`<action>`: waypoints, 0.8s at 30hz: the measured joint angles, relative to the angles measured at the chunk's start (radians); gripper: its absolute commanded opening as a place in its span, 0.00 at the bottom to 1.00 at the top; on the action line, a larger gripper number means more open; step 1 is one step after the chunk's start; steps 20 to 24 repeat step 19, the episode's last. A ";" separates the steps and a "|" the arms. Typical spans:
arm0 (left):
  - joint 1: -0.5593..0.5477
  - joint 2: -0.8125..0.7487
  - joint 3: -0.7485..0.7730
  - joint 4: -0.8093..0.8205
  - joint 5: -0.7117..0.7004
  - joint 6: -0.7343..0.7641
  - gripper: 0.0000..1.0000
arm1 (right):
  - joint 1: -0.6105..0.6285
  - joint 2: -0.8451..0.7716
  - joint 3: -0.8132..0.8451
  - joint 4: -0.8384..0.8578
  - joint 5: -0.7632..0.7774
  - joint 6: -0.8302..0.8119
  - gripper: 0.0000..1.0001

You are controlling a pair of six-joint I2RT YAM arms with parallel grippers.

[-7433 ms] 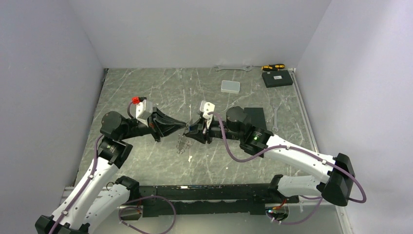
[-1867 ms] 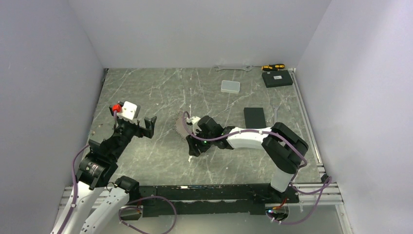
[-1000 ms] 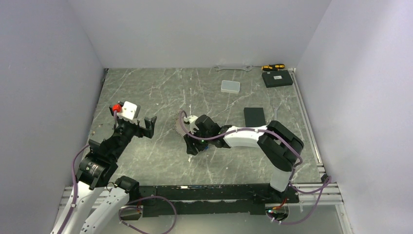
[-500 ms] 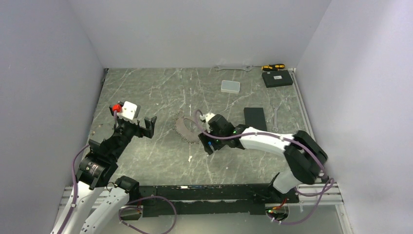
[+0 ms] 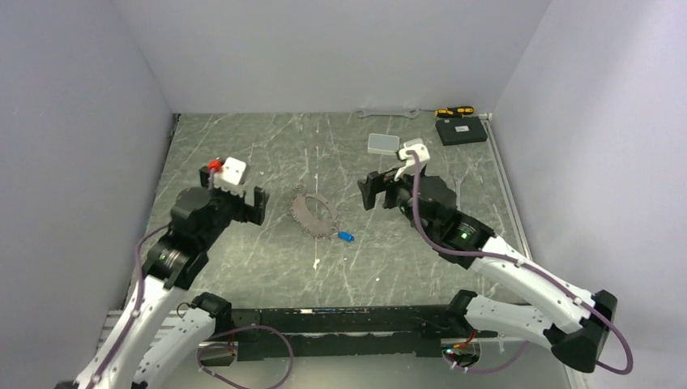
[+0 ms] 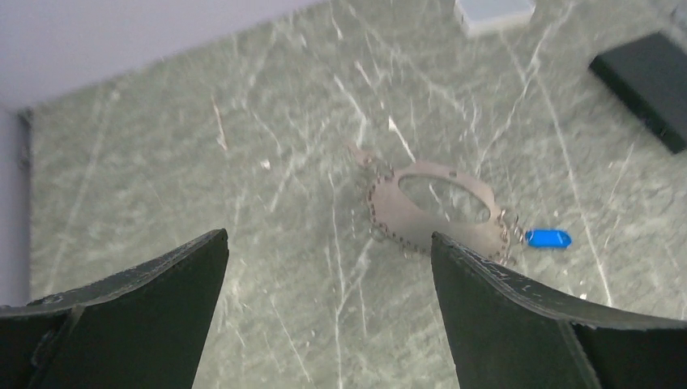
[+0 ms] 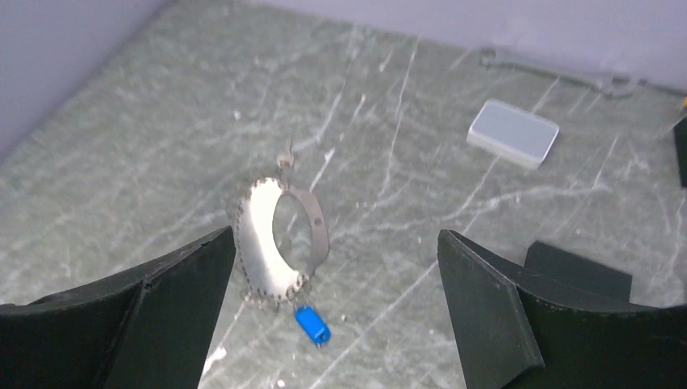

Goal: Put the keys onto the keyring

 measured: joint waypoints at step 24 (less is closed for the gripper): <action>0.009 0.323 0.069 -0.139 -0.068 -0.066 0.99 | 0.000 -0.113 -0.079 0.075 -0.002 -0.020 1.00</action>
